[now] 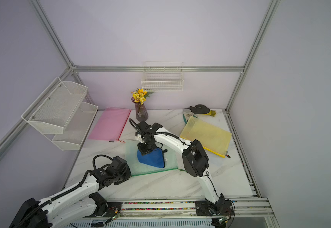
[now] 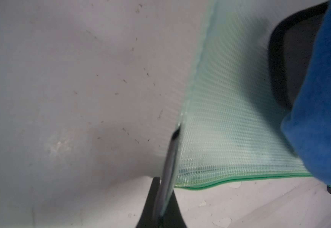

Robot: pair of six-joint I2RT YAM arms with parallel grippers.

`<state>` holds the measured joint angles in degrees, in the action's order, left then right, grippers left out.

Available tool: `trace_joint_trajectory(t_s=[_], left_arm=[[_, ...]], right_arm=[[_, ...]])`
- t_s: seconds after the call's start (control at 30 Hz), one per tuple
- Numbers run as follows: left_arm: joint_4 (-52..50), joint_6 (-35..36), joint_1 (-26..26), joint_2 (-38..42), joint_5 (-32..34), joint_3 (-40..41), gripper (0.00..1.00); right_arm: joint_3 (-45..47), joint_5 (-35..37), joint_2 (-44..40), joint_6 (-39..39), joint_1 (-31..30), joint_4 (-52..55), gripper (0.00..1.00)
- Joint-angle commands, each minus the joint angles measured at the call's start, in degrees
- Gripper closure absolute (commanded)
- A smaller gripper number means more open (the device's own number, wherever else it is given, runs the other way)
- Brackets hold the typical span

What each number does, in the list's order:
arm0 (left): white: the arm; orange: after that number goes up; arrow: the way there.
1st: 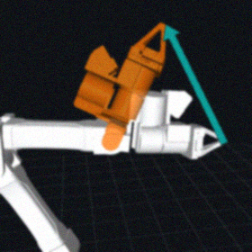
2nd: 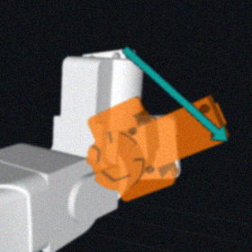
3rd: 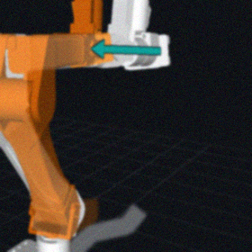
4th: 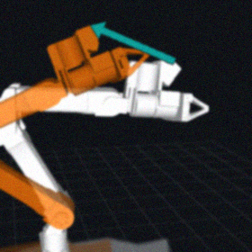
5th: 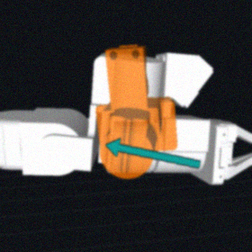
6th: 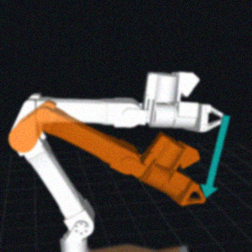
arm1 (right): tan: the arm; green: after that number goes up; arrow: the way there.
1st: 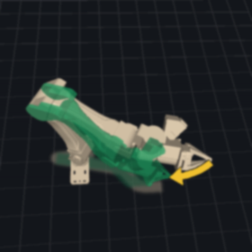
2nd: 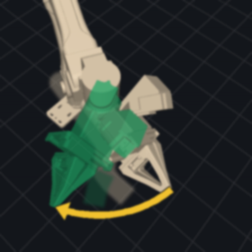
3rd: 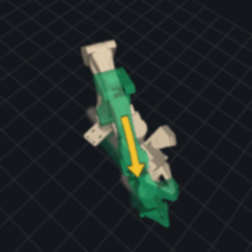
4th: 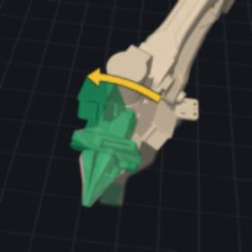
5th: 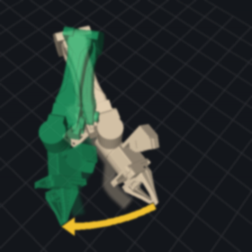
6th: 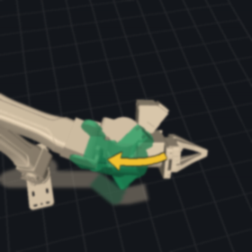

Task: Wipe the document bag
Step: Wipe the dirt from the document bag, then adjust the document bag at the center of the board.

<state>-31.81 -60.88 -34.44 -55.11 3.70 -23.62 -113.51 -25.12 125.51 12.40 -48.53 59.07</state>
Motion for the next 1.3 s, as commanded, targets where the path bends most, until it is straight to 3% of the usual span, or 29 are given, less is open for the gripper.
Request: trace_joint_trajectory(t_s=[0.0, 0.1, 0.23, 0.37, 0.57, 0.63, 0.73, 0.87, 1.27], left_arm=[[1.01, -0.20, 0.60, -0.97, 1.65, -0.94, 1.00], [1.61, -0.03, 0.60, -1.79, 1.56, -1.34, 1.00], [2.30, -0.11, 0.60, -2.15, 1.82, -1.58, 1.00], [1.29, -0.81, 0.59, -1.78, 3.05, -2.17, 1.00], [1.66, -0.64, 0.91, -0.58, 4.64, -2.71, 1.00], [0.65, -0.39, 1.02, 0.11, 5.32, -3.89, 1.00], [-1.51, 0.90, 1.16, 1.99, 7.01, -7.36, 1.00], [-7.25, 4.44, 2.06, 4.78, 10.17, -16.62, 1.00], [-43.20, 25.79, 3.94, 1.16, 24.82, -62.04, 1.00]], right_arm=[[-1.87, -15.17, 5.46, 5.40, 0.32, -4.79, 1.00], [0.55, -17.53, 6.50, 6.14, 0.21, -5.05, 1.00], [11.43, -11.59, 4.18, 7.07, 3.62, -4.21, 1.00], [21.53, 6.48, -4.10, 5.47, 8.43, -0.45, 1.00], [28.77, 24.54, -15.27, 2.29, 15.77, 5.63, 1.00], [28.48, 24.46, -16.48, 1.35, 15.98, 6.56, 1.00], [28.26, 18.16, -16.18, 0.28, 15.84, 5.17, 1.00], [28.98, 13.48, -14.03, 2.34, 15.17, 0.98, 1.00], [28.33, 8.85, -7.15, 4.00, 14.61, -4.91, 1.00]])
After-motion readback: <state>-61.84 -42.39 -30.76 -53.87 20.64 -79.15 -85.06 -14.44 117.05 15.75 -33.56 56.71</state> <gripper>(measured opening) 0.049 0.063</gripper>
